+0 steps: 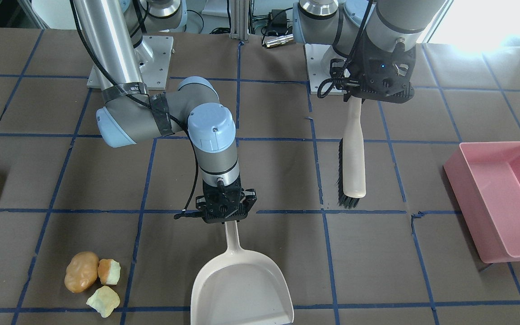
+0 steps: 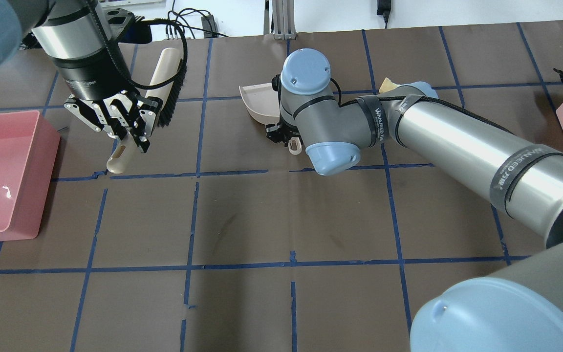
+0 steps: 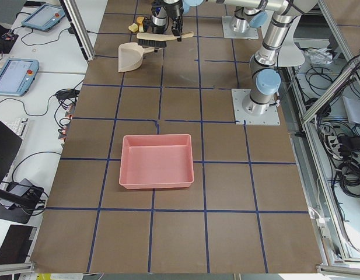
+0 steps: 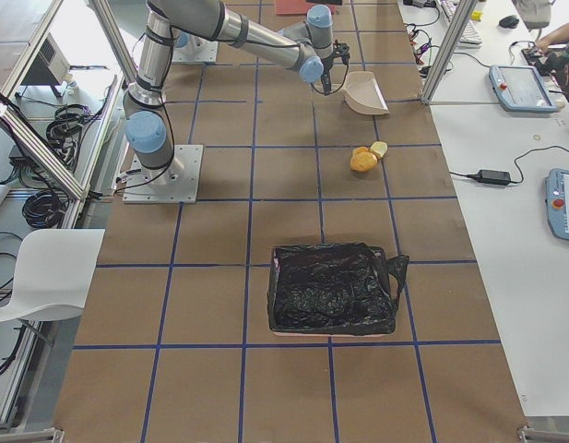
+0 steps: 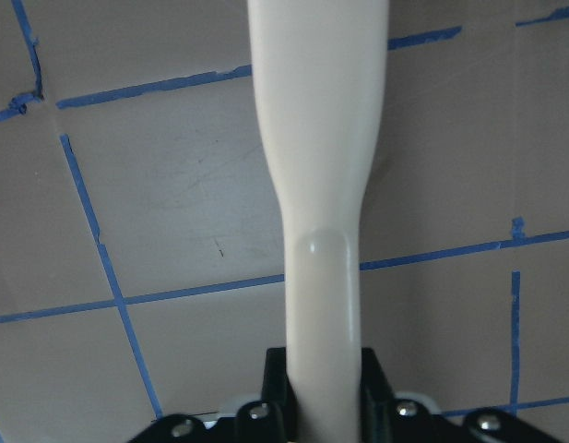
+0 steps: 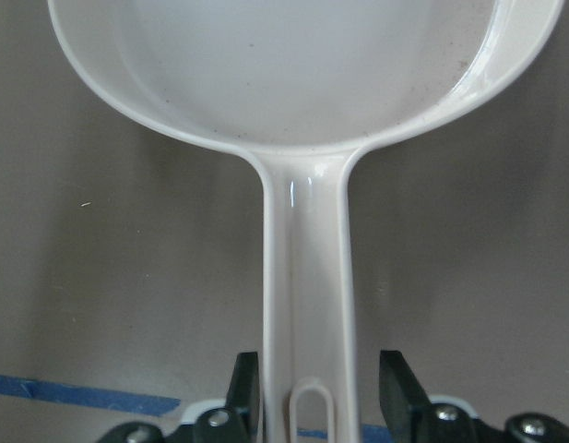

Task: Sweep and dump trash in nearest bin
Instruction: 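Carry the dustpan with the right gripper beside the food pieces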

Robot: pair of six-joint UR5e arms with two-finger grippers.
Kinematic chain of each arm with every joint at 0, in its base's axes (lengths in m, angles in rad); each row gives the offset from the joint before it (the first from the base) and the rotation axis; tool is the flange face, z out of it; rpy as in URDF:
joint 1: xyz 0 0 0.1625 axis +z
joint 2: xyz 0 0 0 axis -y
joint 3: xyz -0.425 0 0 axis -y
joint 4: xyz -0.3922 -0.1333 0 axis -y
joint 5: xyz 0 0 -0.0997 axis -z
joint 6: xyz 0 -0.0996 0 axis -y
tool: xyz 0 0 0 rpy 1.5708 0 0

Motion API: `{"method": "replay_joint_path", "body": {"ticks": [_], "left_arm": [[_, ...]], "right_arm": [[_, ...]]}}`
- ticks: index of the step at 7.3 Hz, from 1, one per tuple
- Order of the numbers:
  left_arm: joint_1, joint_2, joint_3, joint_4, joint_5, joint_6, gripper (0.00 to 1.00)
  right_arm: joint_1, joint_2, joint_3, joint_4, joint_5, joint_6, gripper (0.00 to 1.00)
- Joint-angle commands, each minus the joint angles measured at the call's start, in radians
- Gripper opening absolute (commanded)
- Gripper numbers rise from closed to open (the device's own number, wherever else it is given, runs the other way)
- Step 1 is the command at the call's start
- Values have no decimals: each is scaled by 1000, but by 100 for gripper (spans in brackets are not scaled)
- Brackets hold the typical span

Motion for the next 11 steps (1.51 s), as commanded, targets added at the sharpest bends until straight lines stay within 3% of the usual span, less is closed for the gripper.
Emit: {"method": "replay_joint_path", "body": {"ticks": [1, 3, 6, 9, 11], "left_arm": [[3, 0, 0, -1, -1, 0, 0], [3, 0, 0, -1, -1, 0, 0], [3, 0, 0, -1, 1, 0, 0], [3, 0, 0, -1, 1, 14, 0], [-2, -5, 11, -1, -4, 14, 0]], "right_arm": [[0, -4, -1, 1, -1, 0, 10], [-3, -31, -16, 23, -20, -37, 5], [-79, -91, -80, 188, -24, -185, 1], [-271, -210, -85, 376, -12, -531, 0], [-415, -325, -87, 569, -12, -787, 0]]}}
